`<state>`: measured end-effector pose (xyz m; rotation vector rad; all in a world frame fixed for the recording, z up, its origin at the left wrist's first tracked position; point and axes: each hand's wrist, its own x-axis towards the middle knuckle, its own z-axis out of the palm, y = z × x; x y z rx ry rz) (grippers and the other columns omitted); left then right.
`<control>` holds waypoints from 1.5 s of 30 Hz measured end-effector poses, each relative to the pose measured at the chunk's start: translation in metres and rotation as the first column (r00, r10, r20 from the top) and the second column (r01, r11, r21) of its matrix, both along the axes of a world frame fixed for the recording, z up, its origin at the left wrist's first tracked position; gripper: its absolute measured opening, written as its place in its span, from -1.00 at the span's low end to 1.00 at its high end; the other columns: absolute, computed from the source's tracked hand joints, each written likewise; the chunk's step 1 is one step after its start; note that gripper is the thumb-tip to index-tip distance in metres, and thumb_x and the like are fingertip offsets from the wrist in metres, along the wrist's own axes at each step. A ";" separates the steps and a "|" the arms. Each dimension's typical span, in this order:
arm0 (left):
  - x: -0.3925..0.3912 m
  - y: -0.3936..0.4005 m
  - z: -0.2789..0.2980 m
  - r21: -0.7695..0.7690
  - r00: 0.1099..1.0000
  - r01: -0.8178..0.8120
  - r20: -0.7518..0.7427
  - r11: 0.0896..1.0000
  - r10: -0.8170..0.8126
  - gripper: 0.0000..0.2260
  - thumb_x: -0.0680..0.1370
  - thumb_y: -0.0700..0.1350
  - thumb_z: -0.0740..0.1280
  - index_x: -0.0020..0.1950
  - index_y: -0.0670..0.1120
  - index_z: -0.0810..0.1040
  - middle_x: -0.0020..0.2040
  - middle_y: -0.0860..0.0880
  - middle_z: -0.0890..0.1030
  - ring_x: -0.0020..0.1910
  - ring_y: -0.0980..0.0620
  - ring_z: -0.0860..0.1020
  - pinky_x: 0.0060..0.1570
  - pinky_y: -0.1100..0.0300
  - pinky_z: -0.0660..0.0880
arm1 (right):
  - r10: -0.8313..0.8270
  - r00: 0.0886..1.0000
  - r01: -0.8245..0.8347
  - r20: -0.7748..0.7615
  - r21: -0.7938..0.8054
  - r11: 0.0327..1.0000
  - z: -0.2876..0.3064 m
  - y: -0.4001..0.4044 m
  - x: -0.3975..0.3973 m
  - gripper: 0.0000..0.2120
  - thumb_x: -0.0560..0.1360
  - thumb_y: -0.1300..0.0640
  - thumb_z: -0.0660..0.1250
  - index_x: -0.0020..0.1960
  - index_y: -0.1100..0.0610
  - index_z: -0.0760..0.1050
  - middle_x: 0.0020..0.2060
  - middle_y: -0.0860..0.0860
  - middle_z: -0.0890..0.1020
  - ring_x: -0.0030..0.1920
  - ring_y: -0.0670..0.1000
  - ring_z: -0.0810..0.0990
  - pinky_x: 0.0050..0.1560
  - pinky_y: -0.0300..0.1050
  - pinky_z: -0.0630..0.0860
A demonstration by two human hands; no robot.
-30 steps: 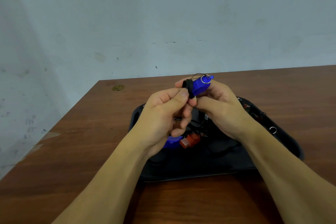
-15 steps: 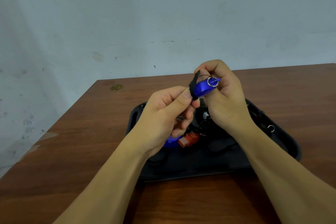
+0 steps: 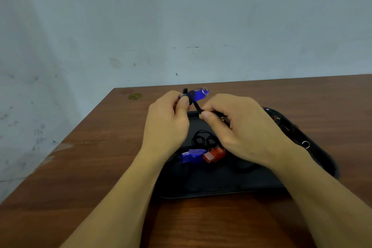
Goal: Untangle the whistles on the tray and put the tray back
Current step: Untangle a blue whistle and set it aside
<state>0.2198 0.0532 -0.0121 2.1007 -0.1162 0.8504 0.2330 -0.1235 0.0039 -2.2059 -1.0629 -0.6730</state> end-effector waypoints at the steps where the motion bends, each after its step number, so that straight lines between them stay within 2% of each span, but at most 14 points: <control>1: -0.002 0.000 0.000 0.129 1.000 -0.016 0.002 0.992 0.016 -0.78 0.62 -0.03 0.17 -0.17 -0.06 0.49 -0.37 0.05 0.49 -0.36 0.04 0.45 -0.34 0.08 0.31 | -0.004 1.000 0.005 0.027 -0.015 1.000 0.003 -0.001 -0.001 -0.86 0.60 0.01 0.25 -0.06 -0.01 0.55 -0.23 -0.15 0.59 -0.22 -0.10 0.53 -0.21 -0.16 0.46; 7: -0.011 -0.003 0.008 0.485 0.969 0.234 -0.048 0.843 -0.242 -0.85 0.63 -0.02 0.16 -0.09 -0.02 0.42 -0.29 0.09 0.44 -0.29 0.01 0.44 -0.31 -0.01 0.40 | 0.032 0.988 0.007 -0.150 0.249 0.969 0.012 -0.017 0.020 -0.81 0.59 -0.03 0.36 -0.17 -0.02 0.60 -0.33 -0.11 0.62 -0.31 -0.08 0.55 -0.25 -0.19 0.46; 11: -0.016 -0.007 0.010 0.193 0.886 0.464 -0.077 0.864 -0.458 -0.85 0.67 -0.17 0.19 -0.07 -0.03 0.49 -0.30 -0.02 0.53 -0.35 0.08 0.51 -0.31 0.28 0.41 | 0.386 0.700 -0.024 -0.601 0.521 0.854 0.012 -0.017 0.025 -0.72 0.47 -0.09 0.40 -0.27 0.10 0.56 -0.43 -0.02 0.53 -0.44 -0.06 0.37 -0.44 -0.23 0.27; 14: -0.016 -0.014 0.008 -0.056 0.821 0.566 -0.050 0.822 -0.569 -0.83 0.66 -0.16 0.17 0.03 -0.15 0.54 -0.32 -0.12 0.52 -0.46 0.02 0.45 -0.41 0.27 0.32 | 0.535 0.462 0.000 -0.707 0.604 0.797 0.008 -0.013 0.026 -0.72 0.52 -0.06 0.31 -0.27 0.09 0.51 -0.49 -0.09 0.35 -0.49 -0.13 0.15 -0.50 -0.27 0.03; 16: -0.013 -0.017 0.007 -0.231 0.812 0.571 0.015 0.788 -0.584 -0.81 0.65 -0.13 0.18 0.04 -0.16 0.57 -0.34 -0.14 0.50 -0.44 -0.22 0.39 -0.49 0.16 0.26 | 0.565 0.430 0.015 -0.704 0.632 0.775 0.004 -0.007 0.024 -0.75 0.63 0.04 0.25 -0.18 0.11 0.52 -0.48 -0.09 0.32 -0.50 -0.14 0.13 -0.53 -0.30 0.03; 20: -0.009 -0.018 0.005 -0.418 0.874 0.466 0.077 0.780 -0.480 -0.81 0.68 -0.20 0.19 -0.04 -0.16 0.57 -0.37 -0.07 0.49 -0.43 0.02 0.44 -0.52 0.25 0.30 | 0.422 0.679 0.037 -0.601 0.602 0.798 0.000 0.012 0.019 -0.65 0.67 0.12 0.22 -0.25 -0.01 0.61 -0.47 -0.10 0.36 -0.50 -0.17 0.23 -0.51 -0.31 0.16; 23: -0.004 -0.015 0.002 -0.425 0.936 0.338 0.058 0.840 -0.347 -0.74 0.69 -0.24 0.17 -0.14 -0.12 0.55 -0.40 -0.02 0.50 -0.42 -0.07 0.41 -0.49 0.22 0.29 | 0.144 0.906 0.002 -0.399 0.344 0.939 -0.004 0.015 0.015 -0.74 0.67 0.13 0.21 -0.13 0.00 0.60 -0.43 -0.20 0.51 -0.40 -0.17 0.44 -0.32 -0.30 0.33; 26: 0.001 -0.006 -0.002 -0.113 0.992 0.123 0.002 0.986 -0.124 -0.79 0.67 -0.20 0.20 -0.13 -0.08 0.53 -0.41 0.03 0.50 -0.40 0.00 0.45 -0.38 0.17 0.33 | -0.012 0.973 0.028 -0.231 0.068 0.997 -0.004 0.007 0.009 -0.81 0.65 0.06 0.23 -0.07 -0.02 0.59 -0.30 -0.14 0.59 -0.28 -0.13 0.53 -0.22 -0.17 0.45; 28: -0.001 -0.003 -0.001 0.193 1.000 -0.003 -0.019 0.981 0.007 -0.84 0.65 -0.15 0.23 -0.12 -0.06 0.49 -0.36 0.06 0.48 -0.34 0.02 0.46 -0.33 0.11 0.34 | -0.056 0.986 0.054 -0.156 -0.013 0.998 0.003 -0.001 0.007 -0.80 0.63 0.00 0.23 -0.07 -0.01 0.59 -0.30 -0.13 0.60 -0.28 -0.14 0.54 -0.23 -0.18 0.45; 34: -0.011 -0.004 0.008 0.498 0.987 0.154 -0.038 0.853 -0.156 -0.84 0.65 -0.06 0.18 -0.12 -0.04 0.41 -0.31 0.08 0.43 -0.31 0.02 0.43 -0.31 0.06 0.37 | 0.000 0.962 0.063 -0.274 0.221 0.973 0.010 -0.020 0.019 -0.74 0.56 -0.07 0.37 -0.24 0.03 0.60 -0.40 -0.08 0.61 -0.37 -0.09 0.54 -0.26 -0.13 0.50; 37: -0.016 -0.003 0.012 0.255 0.907 0.422 -0.108 0.870 -0.408 -0.83 0.67 -0.14 0.20 -0.11 -0.03 0.47 -0.34 -0.02 0.52 -0.39 0.12 0.46 -0.34 0.31 0.34 | 0.248 0.845 0.002 -0.474 0.466 0.885 0.013 -0.020 0.020 -0.64 0.54 -0.03 0.40 -0.41 0.01 0.49 -0.52 -0.11 0.43 -0.48 -0.11 0.33 -0.37 -0.22 0.37; 39: -0.018 -0.008 0.012 0.061 0.825 0.561 -0.118 0.825 -0.553 -0.81 0.68 -0.19 0.18 -0.09 -0.05 0.49 -0.33 -0.16 0.54 -0.45 0.13 0.45 -0.36 0.32 0.35 | 0.463 0.635 -0.014 -0.618 0.591 0.807 0.013 -0.018 0.019 -0.61 0.49 -0.08 0.36 -0.47 0.00 0.45 -0.50 -0.05 0.32 -0.49 -0.09 0.19 -0.48 -0.25 0.16; 42: -0.015 -0.016 0.007 -0.161 0.763 0.628 -0.065 0.761 -0.643 -0.81 0.67 -0.14 0.17 0.03 -0.17 0.54 -0.31 -0.15 0.52 -0.42 -0.18 0.45 -0.47 0.12 0.33 | 0.647 0.345 0.045 -0.680 0.701 0.712 0.010 -0.011 0.017 -0.66 0.47 -0.12 0.30 -0.40 0.04 0.43 -0.44 -0.03 0.20 -0.46 -0.10 0.07 -0.46 -0.21 -0.03; 45: -0.012 -0.022 0.002 -0.367 0.768 0.596 0.002 0.714 -0.640 -0.81 0.63 -0.12 0.18 -0.01 -0.19 0.54 -0.33 -0.08 0.49 -0.38 0.00 0.49 -0.47 0.25 0.33 | 0.711 0.314 0.108 -0.629 0.768 0.632 0.004 -0.001 0.016 -0.62 0.49 -0.14 0.28 -0.42 0.03 0.42 -0.51 -0.08 0.23 -0.52 -0.15 0.11 -0.53 -0.28 -0.01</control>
